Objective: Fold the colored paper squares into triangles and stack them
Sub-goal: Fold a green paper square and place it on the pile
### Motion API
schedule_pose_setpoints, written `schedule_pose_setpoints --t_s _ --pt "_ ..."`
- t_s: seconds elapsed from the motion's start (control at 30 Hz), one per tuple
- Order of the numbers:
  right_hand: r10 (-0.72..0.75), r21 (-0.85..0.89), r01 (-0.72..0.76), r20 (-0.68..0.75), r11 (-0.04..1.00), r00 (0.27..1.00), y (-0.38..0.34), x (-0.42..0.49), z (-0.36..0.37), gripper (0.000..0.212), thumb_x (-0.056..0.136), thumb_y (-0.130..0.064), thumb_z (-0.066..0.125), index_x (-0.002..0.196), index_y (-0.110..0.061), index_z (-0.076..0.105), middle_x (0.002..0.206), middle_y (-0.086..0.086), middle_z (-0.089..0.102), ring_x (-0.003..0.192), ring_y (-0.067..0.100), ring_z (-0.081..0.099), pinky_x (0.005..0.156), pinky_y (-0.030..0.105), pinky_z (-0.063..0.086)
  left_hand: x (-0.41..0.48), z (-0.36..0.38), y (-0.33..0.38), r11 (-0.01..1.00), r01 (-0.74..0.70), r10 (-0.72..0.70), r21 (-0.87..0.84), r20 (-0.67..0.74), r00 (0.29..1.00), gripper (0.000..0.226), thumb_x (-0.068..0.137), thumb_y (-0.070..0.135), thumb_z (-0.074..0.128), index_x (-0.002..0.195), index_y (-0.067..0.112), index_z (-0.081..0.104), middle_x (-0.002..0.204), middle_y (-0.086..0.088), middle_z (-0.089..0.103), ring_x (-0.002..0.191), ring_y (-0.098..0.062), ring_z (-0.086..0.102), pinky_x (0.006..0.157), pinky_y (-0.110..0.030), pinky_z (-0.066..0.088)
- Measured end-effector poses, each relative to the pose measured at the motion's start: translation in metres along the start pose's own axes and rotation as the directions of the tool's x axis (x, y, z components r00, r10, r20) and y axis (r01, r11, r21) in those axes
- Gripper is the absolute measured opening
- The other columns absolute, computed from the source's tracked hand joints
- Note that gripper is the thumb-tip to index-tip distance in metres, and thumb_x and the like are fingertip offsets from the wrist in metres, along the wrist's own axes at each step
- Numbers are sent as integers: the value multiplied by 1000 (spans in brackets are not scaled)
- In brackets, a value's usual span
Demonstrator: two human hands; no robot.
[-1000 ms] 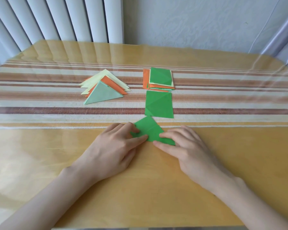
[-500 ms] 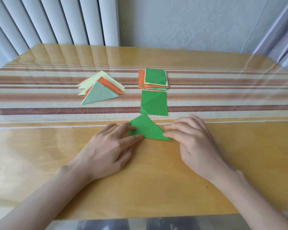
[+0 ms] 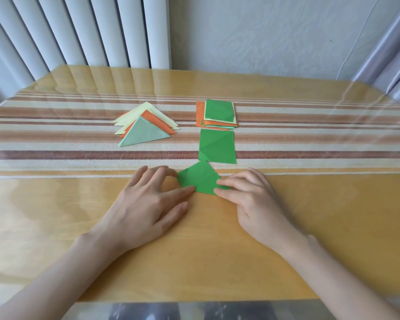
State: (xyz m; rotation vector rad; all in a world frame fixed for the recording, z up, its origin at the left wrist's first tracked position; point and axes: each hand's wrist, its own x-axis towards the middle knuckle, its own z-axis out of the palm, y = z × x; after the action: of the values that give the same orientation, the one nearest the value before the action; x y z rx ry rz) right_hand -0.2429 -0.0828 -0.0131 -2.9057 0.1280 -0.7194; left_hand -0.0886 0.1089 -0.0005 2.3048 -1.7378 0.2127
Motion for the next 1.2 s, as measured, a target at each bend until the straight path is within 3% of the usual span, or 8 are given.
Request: schedule_pose_setpoints --t_s 0.2,0.4,0.6,0.7,0.83,0.97,1.07,1.2 --pt "24 46 -26 44 999 999 -2 1 -2 48 79 -6 33 103 -11 75 107 3 70 98 22 54 89 35 45 -6 -4 -6 996 76 -82 -56 -108 991 40 94 47 38 106 30 72 113 1 58 98 -21 54 94 -31 35" --pt "202 336 -222 95 915 975 0 12 -11 25 91 -5 56 110 -12 71 106 -8 63 105 10 52 95 12 35 16 4 -6 853 409 -439 -325 -21 898 65 74 76 31 106 30 65 111 10 50 109 -14 48 93 -30 34" --pt "274 202 -316 210 927 938 7 45 -7 40 91 -27 63 129 -16 57 103 -4 50 106 16 43 97 31 34 39 14 -2 857 363 -390 -367 0 921 41 76 60 63 104 29 63 109 11 50 111 -15 47 98 -31 31" --pt "245 188 -304 281 934 928 10 52 -4 48 91 -34 62 136 -20 51 109 -3 48 111 16 40 99 29 31 39 13 -5 850 292 -314 -439 23 949 48 71 67 48 102 33 59 107 14 53 105 -10 49 101 -37 36" --pt "206 268 -288 297 919 933 16 54 -2 52 90 -31 63 139 -25 47 113 -5 47 112 12 36 99 24 27 35 11 -5 816 207 -241 -540 9 971 40 75 56 50 105 31 54 102 25 56 101 1 50 98 -41 42" --pt "171 414 -287 295 864 940 19 55 -1 62 88 -19 67 143 -27 39 123 -13 49 120 5 34 100 11 22 35 10 -4 774 206 -235 -598 31 972 37 79 38 60 113 42 45 102 28 56 100 0 55 98 -25 39" --pt "146 495 -291 312 818 939 19 53 -4 59 88 -8 66 138 -30 45 111 -23 44 110 -4 42 93 -2 23 34 9 -4 814 149 -171 -562 13 985 37 81 32 57 114 44 46 110 28 52 102 5 48 96 -13 30" --pt "-28 375 -49 198 926 980 28 48 -1 34 86 -1 61 114 -18 68 97 -9 58 101 13 43 93 21 34 32 10 -5 892 72 -86 -446 -11 996 31 77 36 52 103 32 67 98 20 59 97 -7 52 98 -33 34"
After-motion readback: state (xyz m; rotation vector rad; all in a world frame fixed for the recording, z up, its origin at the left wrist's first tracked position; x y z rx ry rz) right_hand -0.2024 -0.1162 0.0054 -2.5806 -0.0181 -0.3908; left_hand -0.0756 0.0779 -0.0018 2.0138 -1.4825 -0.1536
